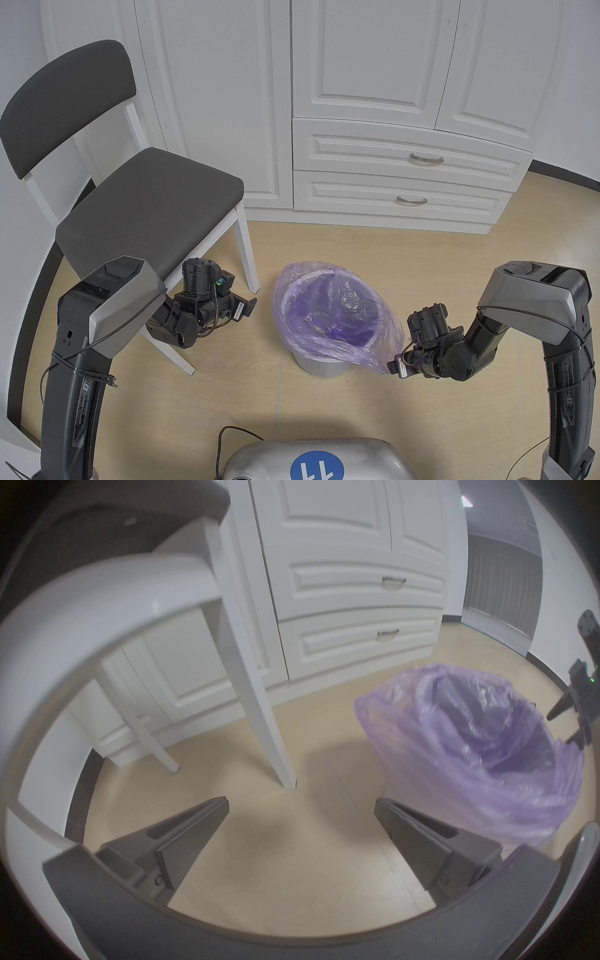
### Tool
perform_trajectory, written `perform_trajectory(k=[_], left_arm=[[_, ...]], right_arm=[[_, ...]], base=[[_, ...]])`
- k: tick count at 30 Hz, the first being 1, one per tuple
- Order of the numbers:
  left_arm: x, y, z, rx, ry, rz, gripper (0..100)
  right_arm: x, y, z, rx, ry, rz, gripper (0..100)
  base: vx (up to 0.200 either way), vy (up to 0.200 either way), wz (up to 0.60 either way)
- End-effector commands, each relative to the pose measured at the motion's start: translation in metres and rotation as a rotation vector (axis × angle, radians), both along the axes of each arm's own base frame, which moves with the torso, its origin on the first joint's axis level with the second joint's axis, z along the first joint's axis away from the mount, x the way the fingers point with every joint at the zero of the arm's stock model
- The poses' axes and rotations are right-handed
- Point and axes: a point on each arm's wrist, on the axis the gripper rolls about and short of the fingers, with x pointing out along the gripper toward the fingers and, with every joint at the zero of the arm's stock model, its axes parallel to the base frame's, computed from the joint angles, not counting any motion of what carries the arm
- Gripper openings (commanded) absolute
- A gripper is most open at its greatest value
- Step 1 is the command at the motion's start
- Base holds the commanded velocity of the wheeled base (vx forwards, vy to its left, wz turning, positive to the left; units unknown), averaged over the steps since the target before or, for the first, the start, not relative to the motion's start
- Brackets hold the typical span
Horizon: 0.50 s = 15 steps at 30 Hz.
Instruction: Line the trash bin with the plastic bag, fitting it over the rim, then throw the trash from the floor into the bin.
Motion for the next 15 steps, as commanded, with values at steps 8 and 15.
perform_trajectory(k=[8, 15], left_arm=[[-0.037, -0.04, 0.029, -0.046, -0.139, -0.105, 100], [-0.051, -0.059, 0.032, -0.079, -0.184, -0.149, 100]], right_arm=[[-0.089, 0.061, 0.013, -0.013, -0.023, 0.33, 100], [-0.11, 0.092, 0.01, 0.064, -0.048, 0.376, 100]], base=[[0.0, 0.0, 0.0], [0.0, 0.0, 0.0]])
